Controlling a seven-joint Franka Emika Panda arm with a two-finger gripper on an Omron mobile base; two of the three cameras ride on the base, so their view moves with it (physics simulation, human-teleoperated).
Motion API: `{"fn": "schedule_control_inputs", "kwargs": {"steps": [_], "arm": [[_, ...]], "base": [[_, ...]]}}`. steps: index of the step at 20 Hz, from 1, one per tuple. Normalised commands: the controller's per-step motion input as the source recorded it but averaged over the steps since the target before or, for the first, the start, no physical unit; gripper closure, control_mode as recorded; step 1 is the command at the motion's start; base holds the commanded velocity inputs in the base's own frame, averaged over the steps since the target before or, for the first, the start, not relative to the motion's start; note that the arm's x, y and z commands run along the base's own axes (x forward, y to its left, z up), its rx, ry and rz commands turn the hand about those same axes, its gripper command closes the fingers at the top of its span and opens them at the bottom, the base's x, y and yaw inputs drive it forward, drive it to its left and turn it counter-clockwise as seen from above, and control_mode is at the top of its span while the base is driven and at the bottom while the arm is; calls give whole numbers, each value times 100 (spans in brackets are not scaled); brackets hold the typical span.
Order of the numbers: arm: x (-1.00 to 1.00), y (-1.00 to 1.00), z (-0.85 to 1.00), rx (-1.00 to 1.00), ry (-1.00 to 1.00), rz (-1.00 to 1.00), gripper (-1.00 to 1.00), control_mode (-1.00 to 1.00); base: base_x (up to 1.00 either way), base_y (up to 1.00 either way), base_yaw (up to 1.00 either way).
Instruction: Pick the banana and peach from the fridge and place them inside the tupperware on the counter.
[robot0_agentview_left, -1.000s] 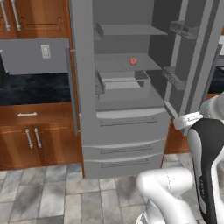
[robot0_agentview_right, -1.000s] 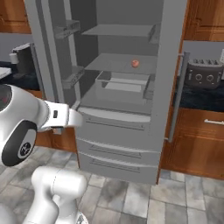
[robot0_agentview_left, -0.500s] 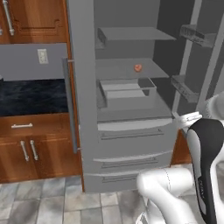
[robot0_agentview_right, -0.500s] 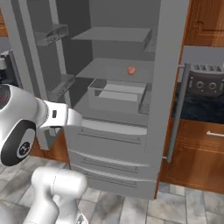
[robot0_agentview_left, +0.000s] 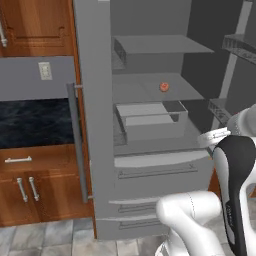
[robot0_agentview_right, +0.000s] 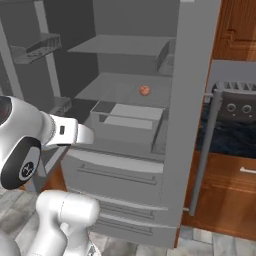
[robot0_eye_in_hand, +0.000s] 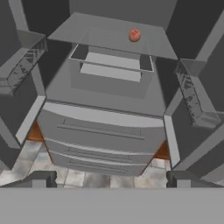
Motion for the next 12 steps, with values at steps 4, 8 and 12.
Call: {"fn": "schedule_control_inputs", "kwargs": {"steps": [4,8,12], "arm": [[0,0,0,0,0,0,-100,100],[0,0,0,0,0,0,-100,100],[0,0,0,0,0,0,-100,100]], "base": [[58,-29,0],[61,-36,0],[54,-29,0]]}}
